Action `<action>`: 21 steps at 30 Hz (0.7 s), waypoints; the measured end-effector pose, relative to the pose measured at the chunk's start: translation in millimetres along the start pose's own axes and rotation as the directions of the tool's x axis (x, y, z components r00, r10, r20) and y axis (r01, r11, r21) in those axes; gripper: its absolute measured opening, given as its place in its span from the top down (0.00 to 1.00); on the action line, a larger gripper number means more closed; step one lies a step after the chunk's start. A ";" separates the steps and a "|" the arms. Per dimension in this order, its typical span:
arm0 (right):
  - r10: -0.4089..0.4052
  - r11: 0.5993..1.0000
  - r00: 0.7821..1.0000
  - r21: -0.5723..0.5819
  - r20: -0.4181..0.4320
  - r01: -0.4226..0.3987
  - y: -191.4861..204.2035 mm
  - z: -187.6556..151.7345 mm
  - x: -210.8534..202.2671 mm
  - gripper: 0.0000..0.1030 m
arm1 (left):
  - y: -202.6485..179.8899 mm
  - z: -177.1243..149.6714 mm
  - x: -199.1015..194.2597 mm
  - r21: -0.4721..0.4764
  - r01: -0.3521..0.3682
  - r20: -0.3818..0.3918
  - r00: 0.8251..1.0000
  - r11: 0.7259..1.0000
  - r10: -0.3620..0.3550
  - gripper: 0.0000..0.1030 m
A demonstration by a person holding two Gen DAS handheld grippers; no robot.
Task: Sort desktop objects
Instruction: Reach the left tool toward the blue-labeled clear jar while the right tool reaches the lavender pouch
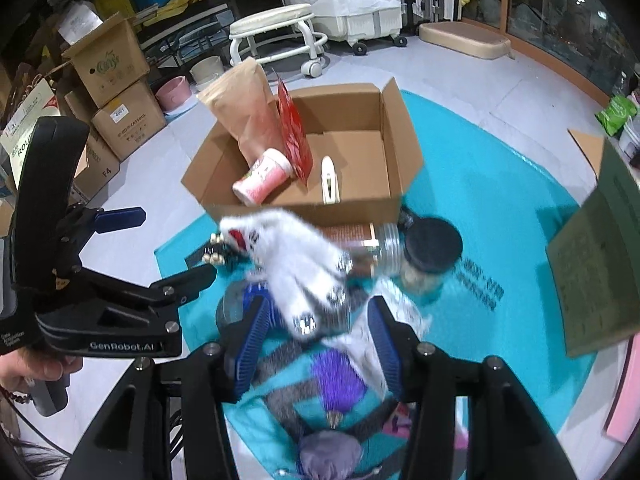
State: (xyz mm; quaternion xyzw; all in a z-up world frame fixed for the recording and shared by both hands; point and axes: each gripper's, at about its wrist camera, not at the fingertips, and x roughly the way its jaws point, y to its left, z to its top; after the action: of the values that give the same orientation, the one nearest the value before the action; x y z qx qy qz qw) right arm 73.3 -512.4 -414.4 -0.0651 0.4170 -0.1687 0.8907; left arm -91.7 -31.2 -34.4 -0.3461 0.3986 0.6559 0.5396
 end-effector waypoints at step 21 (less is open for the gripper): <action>0.041 0.988 0.980 0.157 -0.192 -0.010 -6.5 -105.7 21.7 0.49 | -44.4 -45.4 31.5 0.192 0.047 0.004 0.999 0.980 -0.049 0.00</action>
State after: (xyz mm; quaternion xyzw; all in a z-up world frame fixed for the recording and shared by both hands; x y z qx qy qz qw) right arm 3.7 -523.6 -496.3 0.0267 0.4888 -0.1947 0.8500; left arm -52.5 -53.8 -88.9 -0.2991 0.4493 0.6026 0.5879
